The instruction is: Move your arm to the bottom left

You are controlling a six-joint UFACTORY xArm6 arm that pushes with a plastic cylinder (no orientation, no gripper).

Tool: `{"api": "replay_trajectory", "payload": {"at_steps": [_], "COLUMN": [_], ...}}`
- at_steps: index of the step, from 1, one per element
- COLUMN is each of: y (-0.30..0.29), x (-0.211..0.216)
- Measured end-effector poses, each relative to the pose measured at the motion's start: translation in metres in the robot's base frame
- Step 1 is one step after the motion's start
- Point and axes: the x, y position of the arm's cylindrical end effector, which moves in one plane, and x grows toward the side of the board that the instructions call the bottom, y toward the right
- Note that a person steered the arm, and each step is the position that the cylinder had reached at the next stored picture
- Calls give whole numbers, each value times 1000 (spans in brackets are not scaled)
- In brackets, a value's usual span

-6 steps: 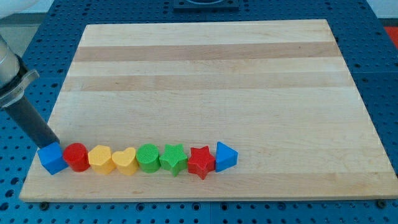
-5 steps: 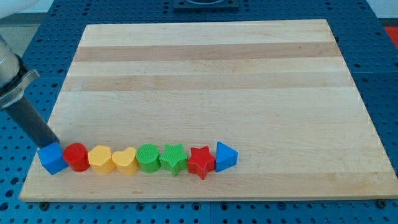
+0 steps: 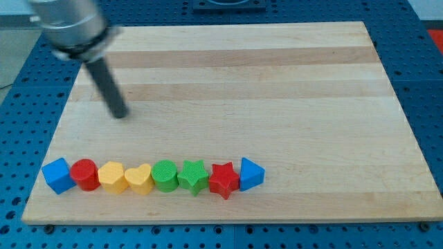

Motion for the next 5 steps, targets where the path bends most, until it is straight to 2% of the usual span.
{"api": "replay_trajectory", "payload": {"at_steps": [2, 3, 4, 5], "y": [263, 389, 472, 492], "x": [-4, 16, 72, 143]}}
